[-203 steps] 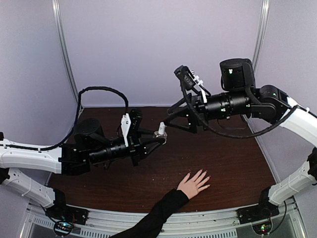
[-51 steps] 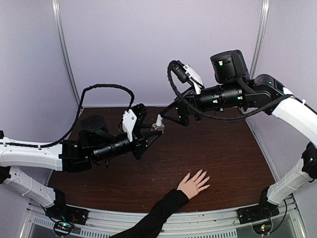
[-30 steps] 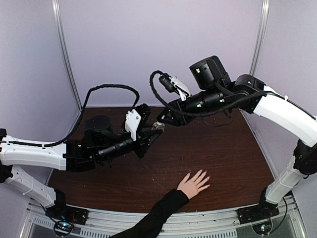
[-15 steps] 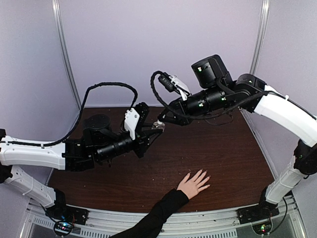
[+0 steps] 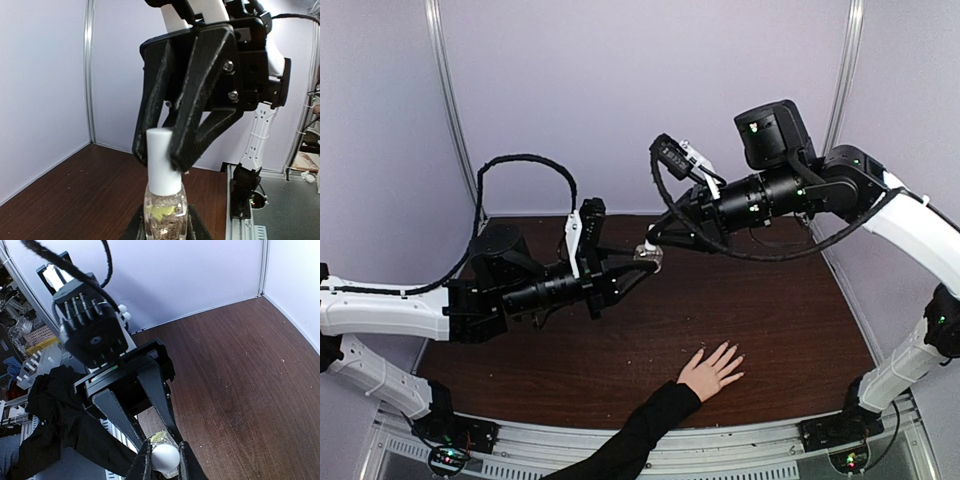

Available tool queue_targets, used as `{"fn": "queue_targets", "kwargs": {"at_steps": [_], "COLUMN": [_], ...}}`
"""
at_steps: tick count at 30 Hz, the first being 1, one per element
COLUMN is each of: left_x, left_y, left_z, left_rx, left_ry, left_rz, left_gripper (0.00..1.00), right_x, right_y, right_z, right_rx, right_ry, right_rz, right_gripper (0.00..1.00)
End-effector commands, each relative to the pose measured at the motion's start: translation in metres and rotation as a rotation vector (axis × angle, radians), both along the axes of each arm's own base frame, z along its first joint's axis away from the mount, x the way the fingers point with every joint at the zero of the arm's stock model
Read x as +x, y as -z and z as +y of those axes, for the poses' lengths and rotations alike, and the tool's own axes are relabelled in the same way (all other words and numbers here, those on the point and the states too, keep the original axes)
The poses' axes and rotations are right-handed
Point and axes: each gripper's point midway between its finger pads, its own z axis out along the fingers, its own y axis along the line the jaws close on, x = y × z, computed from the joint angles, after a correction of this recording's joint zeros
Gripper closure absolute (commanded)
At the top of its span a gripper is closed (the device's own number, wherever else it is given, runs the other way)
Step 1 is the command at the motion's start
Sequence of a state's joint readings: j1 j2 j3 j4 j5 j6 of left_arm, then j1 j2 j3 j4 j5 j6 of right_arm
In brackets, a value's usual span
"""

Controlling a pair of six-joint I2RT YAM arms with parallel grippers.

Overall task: Paint the nails
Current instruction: Unscrew the nail polish bottle cap from the nail polish bottle.

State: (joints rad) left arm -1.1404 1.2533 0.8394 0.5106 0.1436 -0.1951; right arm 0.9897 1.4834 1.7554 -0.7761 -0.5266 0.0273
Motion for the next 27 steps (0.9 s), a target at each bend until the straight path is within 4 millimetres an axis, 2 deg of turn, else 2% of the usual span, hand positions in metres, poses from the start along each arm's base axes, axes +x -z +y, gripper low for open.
{"fn": "queue_targets", "kwargs": {"at_steps": [1,4,5,7,8,11,15,21,27], "left_x": [-0.038,-0.031,-0.027,-0.023,-0.020,-0.007,0.005,0.008,0.011], "left_y": [-0.027,-0.024,-0.022,-0.017,-0.016,-0.008,0.000,0.012,0.005], "left_z": [-0.004,-0.003,-0.001,0.002,0.005,0.012,0.017,0.004,-0.002], "left_rx": [-0.124,-0.108,-0.098,-0.071,-0.058,-0.004,0.048,0.134,0.122], "left_ry": [0.234,0.200,0.177,0.137,0.117,0.024,-0.052,-0.033,-0.032], "left_rz": [-0.048,-0.029,-0.024,-0.026,-0.027,-0.015,-0.006,0.008,0.003], "left_gripper": [1.00,0.98,0.91,0.68,0.61,0.50,0.44,0.41,0.44], "right_x": [-0.014,-0.012,-0.010,-0.006,-0.003,0.007,0.016,0.018,0.016], "right_y": [-0.023,-0.022,-0.021,-0.019,-0.017,-0.011,-0.006,0.001,0.007], "right_z": [0.004,0.002,0.001,-0.002,-0.004,-0.009,-0.011,-0.007,-0.005], "right_rx": [0.098,0.077,0.066,0.042,0.028,-0.021,-0.055,-0.086,-0.106], "right_ry": [-0.088,-0.075,-0.068,-0.047,-0.029,0.028,0.071,0.068,0.053], "right_rz": [-0.031,-0.050,-0.059,-0.070,-0.080,-0.100,-0.104,-0.085,-0.068], "right_gripper": [1.00,1.00,1.00,1.00,1.00,1.00,1.00,1.00,1.00]}}
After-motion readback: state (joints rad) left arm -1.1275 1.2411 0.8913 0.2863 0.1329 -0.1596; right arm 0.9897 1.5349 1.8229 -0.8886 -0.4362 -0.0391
